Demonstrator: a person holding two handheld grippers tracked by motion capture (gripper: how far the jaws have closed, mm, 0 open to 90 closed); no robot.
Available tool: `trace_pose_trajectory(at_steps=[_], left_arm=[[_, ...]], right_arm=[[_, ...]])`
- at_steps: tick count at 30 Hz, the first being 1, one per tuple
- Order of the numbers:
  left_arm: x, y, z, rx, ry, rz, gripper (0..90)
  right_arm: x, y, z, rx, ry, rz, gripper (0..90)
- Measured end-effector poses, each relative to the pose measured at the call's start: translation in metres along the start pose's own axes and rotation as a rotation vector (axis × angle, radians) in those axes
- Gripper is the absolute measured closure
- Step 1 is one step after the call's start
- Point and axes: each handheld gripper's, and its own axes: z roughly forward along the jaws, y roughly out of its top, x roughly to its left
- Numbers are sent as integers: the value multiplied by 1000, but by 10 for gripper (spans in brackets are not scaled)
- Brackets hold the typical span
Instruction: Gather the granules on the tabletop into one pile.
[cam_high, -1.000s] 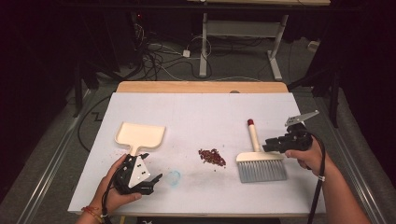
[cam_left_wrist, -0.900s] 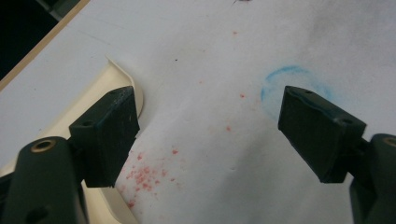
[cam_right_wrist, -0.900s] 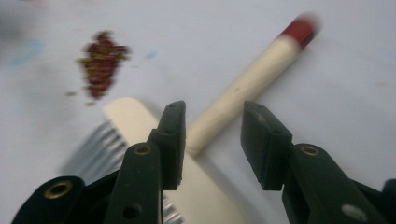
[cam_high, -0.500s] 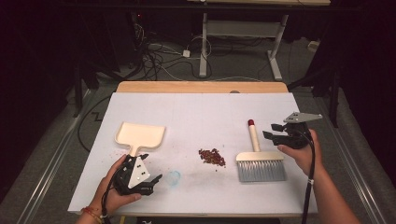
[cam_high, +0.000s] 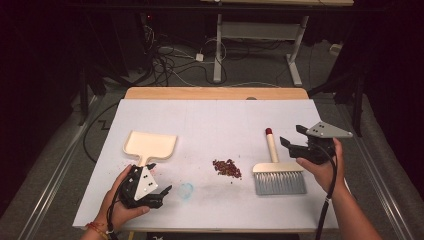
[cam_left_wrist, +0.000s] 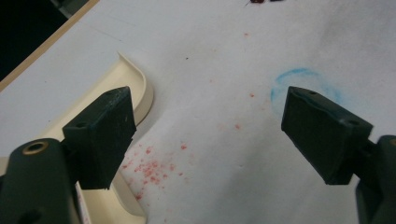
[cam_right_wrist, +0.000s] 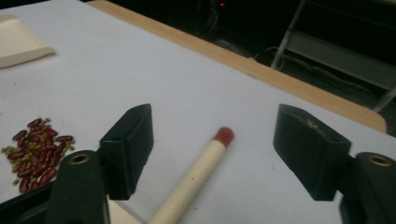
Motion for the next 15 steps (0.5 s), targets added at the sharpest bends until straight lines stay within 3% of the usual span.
trace_pose_trajectory(at_steps=[5,15], left_arm=[[1,0,0,0,1,-8,166],[1,-1,0,-1,-2,-16,166]], right_arm=[[7,-1,-9,-37,-48,18,201],[24,-6,-28,-87,-29,-21,178]])
